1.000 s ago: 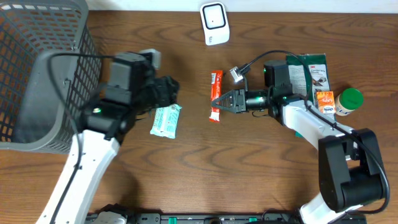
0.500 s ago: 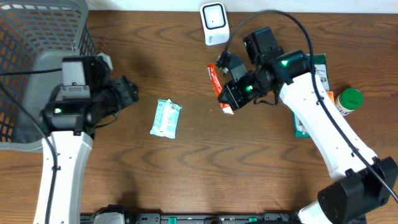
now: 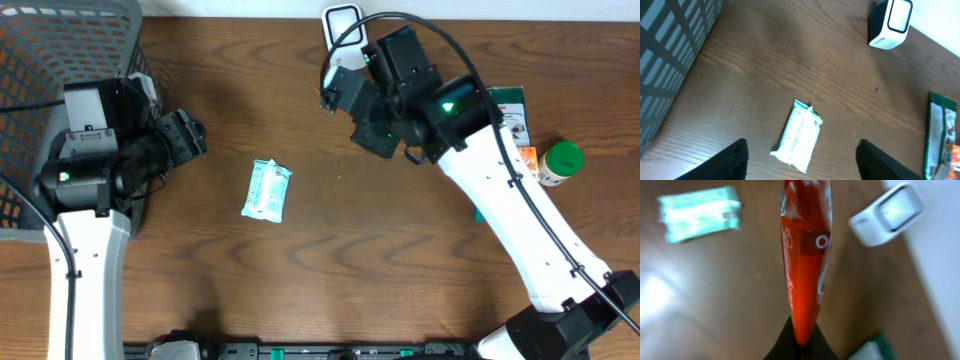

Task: Scan the item barcode
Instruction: 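Hold the red stick in front of the scanner window, then carry the red stick right away from the scanner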

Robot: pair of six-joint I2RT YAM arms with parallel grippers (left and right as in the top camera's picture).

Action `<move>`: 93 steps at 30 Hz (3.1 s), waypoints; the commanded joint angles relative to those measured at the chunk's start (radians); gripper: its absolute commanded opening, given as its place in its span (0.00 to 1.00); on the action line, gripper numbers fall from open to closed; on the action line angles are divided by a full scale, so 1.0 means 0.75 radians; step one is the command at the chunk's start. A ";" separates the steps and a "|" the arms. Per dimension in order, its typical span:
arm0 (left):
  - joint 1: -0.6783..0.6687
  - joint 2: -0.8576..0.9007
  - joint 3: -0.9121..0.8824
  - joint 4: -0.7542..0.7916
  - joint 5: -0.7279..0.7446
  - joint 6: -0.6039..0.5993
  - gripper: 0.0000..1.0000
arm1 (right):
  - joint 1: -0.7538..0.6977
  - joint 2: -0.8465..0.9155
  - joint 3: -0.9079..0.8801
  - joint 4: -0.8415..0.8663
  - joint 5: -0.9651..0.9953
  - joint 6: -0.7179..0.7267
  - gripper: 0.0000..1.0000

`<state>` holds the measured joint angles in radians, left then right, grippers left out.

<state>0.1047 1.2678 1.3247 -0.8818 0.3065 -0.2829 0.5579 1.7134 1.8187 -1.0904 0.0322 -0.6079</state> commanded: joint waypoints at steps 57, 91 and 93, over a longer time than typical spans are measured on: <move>0.006 0.008 0.019 -0.006 -0.097 0.027 0.84 | -0.026 -0.017 0.028 -0.045 0.339 -0.059 0.01; 0.006 0.008 0.019 -0.006 -0.097 0.027 0.84 | -0.229 0.650 0.394 0.653 0.429 -0.240 0.01; 0.006 0.008 0.019 -0.006 -0.097 0.027 0.84 | -0.235 0.703 0.394 0.723 0.407 -0.239 0.01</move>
<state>0.1047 1.2682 1.3247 -0.8860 0.2470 -0.2722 0.3901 2.2070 2.1101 -0.5865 0.3504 -0.7788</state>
